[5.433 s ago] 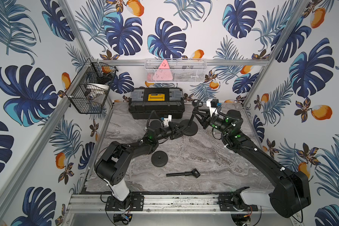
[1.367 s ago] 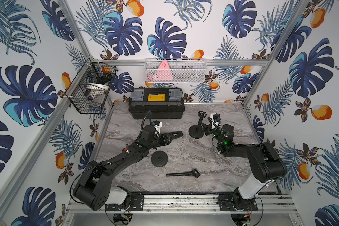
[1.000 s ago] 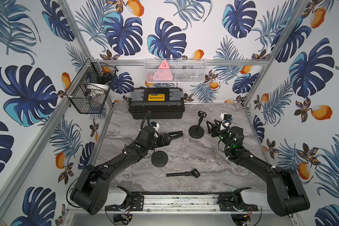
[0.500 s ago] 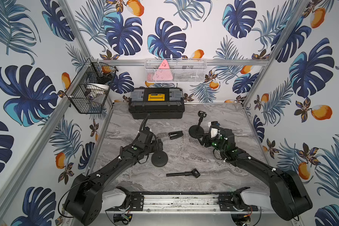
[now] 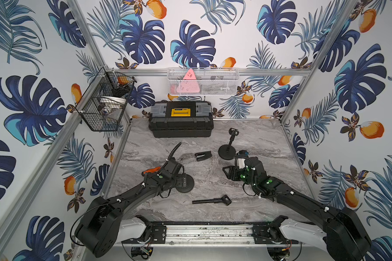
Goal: Assemble a microphone stand
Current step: Move the microphone stand base to the center of the board.
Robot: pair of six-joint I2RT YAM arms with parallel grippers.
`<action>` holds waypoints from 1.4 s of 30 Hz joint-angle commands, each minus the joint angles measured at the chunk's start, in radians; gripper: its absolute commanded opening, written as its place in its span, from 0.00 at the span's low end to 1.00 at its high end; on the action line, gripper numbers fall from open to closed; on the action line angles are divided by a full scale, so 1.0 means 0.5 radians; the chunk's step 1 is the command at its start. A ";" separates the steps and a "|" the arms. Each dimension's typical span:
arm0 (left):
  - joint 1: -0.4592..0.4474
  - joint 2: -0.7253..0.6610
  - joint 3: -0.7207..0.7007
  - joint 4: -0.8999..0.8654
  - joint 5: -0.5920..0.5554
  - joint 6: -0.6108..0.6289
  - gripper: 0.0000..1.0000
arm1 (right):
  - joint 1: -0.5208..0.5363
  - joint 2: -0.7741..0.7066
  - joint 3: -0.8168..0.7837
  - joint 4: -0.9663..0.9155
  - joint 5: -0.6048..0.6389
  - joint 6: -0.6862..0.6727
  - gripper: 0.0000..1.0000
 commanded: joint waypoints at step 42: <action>-0.025 0.675 0.175 0.428 0.259 -0.069 0.65 | -0.127 -0.181 -0.028 -0.356 -0.147 0.063 0.73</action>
